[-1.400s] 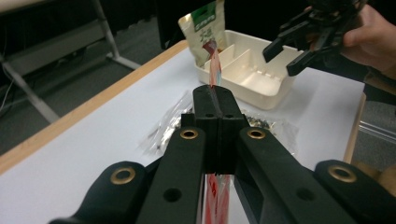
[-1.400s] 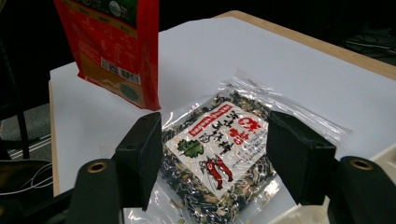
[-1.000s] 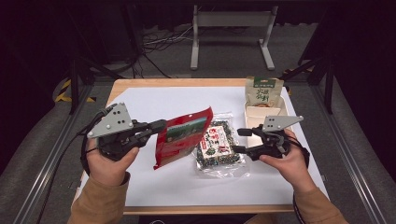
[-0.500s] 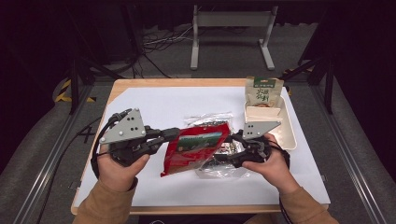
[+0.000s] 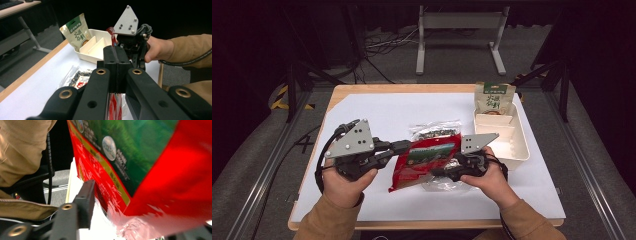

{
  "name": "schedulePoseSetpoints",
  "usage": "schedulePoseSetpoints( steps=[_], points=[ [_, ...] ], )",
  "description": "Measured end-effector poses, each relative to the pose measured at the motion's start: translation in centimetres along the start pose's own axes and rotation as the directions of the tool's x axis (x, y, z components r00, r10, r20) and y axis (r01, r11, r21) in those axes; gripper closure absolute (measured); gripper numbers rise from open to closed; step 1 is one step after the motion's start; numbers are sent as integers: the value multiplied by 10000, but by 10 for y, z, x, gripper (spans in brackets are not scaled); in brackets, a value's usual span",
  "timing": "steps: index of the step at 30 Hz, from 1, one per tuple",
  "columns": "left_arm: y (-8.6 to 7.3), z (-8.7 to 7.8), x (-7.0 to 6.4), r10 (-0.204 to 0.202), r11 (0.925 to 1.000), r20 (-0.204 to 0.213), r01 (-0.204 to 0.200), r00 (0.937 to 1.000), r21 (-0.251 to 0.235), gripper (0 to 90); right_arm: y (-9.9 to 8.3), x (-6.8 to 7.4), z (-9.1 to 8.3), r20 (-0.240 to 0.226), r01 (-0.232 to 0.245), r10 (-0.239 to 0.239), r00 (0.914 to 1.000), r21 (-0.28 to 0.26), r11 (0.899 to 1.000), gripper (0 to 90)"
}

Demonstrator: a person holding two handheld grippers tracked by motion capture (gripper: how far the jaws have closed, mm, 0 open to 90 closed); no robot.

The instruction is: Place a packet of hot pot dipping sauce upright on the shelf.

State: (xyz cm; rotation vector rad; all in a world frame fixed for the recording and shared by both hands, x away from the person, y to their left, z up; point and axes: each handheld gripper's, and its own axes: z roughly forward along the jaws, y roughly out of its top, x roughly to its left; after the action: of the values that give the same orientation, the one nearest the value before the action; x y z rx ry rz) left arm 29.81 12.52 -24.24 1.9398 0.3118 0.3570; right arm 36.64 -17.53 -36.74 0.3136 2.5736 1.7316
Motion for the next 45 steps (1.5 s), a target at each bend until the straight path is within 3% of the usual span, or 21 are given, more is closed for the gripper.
schedulePoseSetpoints(
  steps=[10, 15, 27, 29, 31, 34, 45],
  points=[
    [-2, -5, 2, -57, 9999, -37, 56, 10000, -128, 900, 4, 2, -1, -633, 884, -867, 9942, 245, 9958, 809],
    [-4, -6, 4, -195, 9995, -23, 195, 9998, -229, 900, 9, 3, -7, -522, 1324, -1304, 9901, 371, 9905, 844],
    [-10, -4, 14, -730, 9960, 276, 743, 9970, -498, 878, 18, 1, -25, -356, 1360, -1337, 9904, 722, 9881, 873],
    [-11, -4, 14, -759, 9957, 252, 771, 9968, -510, 783, 19, 0, -27, -382, 1383, -1358, 9900, 741, 9876, 874],
    [-11, -3, 15, -918, 9948, -62, 914, 9958, -448, 603, 21, -1, -31, -331, 1369, -1347, 9903, 805, 9873, 875],
    [-13, -4, 16, -995, 9941, -259, 982, 9947, -471, 486, 24, -4, -39, -149, 1336, -1328, 9910, 846, 9874, 876],
    [-25, -7, 26, -1345, 9907, -685, 1325, 9886, -319, 353, 40, -13, -68, 546, 1303, -1368, 9891, 1099, 9854, 877]
  ],
)
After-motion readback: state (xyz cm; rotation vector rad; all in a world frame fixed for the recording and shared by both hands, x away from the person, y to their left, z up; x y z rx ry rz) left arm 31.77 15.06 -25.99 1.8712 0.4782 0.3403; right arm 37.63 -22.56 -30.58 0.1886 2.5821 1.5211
